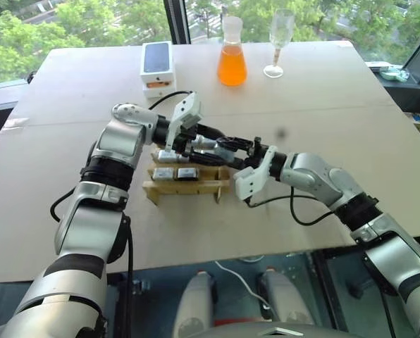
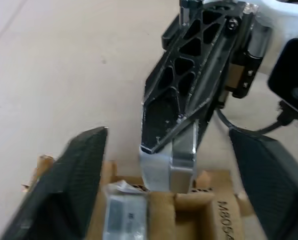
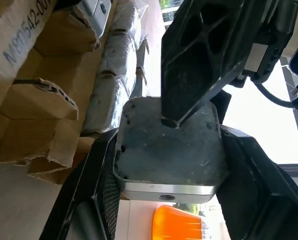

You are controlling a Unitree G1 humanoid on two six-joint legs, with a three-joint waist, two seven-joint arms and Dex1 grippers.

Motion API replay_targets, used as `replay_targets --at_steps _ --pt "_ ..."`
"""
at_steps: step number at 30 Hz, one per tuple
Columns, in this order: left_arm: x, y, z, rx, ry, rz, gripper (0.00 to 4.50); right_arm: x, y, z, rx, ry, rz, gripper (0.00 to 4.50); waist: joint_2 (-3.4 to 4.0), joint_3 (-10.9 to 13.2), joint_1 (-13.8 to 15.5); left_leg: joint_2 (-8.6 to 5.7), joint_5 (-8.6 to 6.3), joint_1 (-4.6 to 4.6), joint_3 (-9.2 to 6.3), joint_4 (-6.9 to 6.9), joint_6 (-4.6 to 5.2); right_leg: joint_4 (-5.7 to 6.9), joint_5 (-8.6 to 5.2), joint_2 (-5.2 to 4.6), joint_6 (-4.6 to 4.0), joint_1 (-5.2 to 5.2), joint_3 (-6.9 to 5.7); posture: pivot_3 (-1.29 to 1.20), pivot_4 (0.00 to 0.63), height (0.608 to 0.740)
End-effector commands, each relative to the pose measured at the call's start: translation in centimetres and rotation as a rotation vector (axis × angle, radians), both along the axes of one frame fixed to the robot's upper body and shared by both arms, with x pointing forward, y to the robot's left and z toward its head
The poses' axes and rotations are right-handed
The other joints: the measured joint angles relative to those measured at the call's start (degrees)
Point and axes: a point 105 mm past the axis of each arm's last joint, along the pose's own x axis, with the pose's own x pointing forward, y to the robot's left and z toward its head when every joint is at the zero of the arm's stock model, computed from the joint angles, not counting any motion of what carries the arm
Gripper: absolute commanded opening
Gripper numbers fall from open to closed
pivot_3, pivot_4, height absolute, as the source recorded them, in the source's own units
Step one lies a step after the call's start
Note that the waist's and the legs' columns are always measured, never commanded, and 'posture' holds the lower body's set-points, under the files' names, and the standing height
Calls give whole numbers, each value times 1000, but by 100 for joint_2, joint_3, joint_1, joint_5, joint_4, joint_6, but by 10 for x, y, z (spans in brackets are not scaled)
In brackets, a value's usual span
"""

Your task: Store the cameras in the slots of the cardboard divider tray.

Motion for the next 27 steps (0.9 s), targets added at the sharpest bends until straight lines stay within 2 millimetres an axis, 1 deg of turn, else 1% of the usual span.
replay_targets --at_steps 1,2,3,4,6,8,9,11,12,14,16,20,22,24,25,26,27 --pt "-1 -1 14 1 -29 -22 2301 -7 7 10 16 -45 54 2016 0 0 -1 0 -1 0 0 3 1 5 0 0 0 0 0 0 150 740" --pt "-1 -2 14 1 -29 -24 1851 -7 7 8 12 -45 57 2016 0 0 -4 0 -1 1 -1 7 2 11 0 1 0 -1 0 0 150 740" --pt "-1 -2 14 -1 -30 -24 1085 -7 7 8 9 -44 59 2016 1 0 -5 0 -2 1 -1 19 3 20 0 1 0 0 0 0 150 740" --pt "-1 -2 14 -2 -30 -24 865 -7 7 7 8 -44 59 2016 0 0 -5 0 -2 0 -1 22 3 22 0 2 0 0 0 0 150 740" --pt "-1 -3 14 -6 -29 -25 810 -7 7 5 -10 -39 67 2016 0 0 -5 1 -2 0 -2 34 4 29 0 3 0 1 1 0 150 740" --pt "-1 -3 13 -5 -27 -24 810 -4 4 -5 -14 66 27 3100 0 0 -5 1 -3 -1 -2 42 5 31 1 3 1 1 1 0 150 740" --pt "-1 -2 11 -1 -29 -24 810 -4 3 -8 2 117 21 3387 0 0 -7 1 -3 -1 -3 45 5 32 1 3 2 2 1 0 150 740" --pt "-1 0 11 -2 -33 -17 810 -9 2 -7 50 163 41 4347 -1 -1 -9 2 -3 3 -3 49 5 34 1 4 2 9 2 0 150 740" --pt "0 1 12 -4 -39 -11 810 -9 0 -6 91 212 33 4482 -2 -1 -5 2 -3 5 -4 50 5 35 1 4 2 13 1 0 150 740" --pt "1 4 15 -8 -59 -4 810 -13 -9 -6 153 309 36 4500 -3 -2 2 2 -3 6 -9 51 6 32 1 4 2 17 -3 0 150 740" --pt "1 6 17 -16 -60 14 810 -21 -19 -10 200 450 52 4500 -2 -1 9 2 -3 4 -10 52 6 31 1 3 2 18 -5 0 150 740" --pt "-9 11 26 -30 -94 -22 810 -35 -50 -6 388 752 61 4500 -2 -1 9 2 -4 0 -19 52 6 23 1 0 2 23 -13 0 150 740" --pt "-14 14 28 -24 -108 -26 810 -40 -69 -7 502 926 52 4500 -2 -1 10 2 -4 0 -20 52 7 24 1 -1 2 23 -13 0 150 740" --pt "-18 19 22 22 -127 -30 810 -47 -91 -18 608 1089 48 4500 -2 -1 -3 4 -4 12 -21 53 7 28 1 1 2 33 -14 0 150 740" --pt "-20 21 18 30 -120 -28 810 -54 -98 -26 616 1161 52 4500 -1 -2 10 4 -4 17 -20 53 7 28 1 4 2 34 -13 0 150 740" --pt "-21 22 15 36 -120 -28 810 -64 -102 -29 621 1228 100 4500 -1 -2 28 4 -4 18 -26 52 7 27 0 4 2 37 -17 0 150 740" --pt "-22 24 11 47 -122 -29 810 -71 -106 -27 645 1261 152 4500 -1 -2 35 4 -4 32 -34 52 8 26 0 5 1 57 -26 0 150 740"
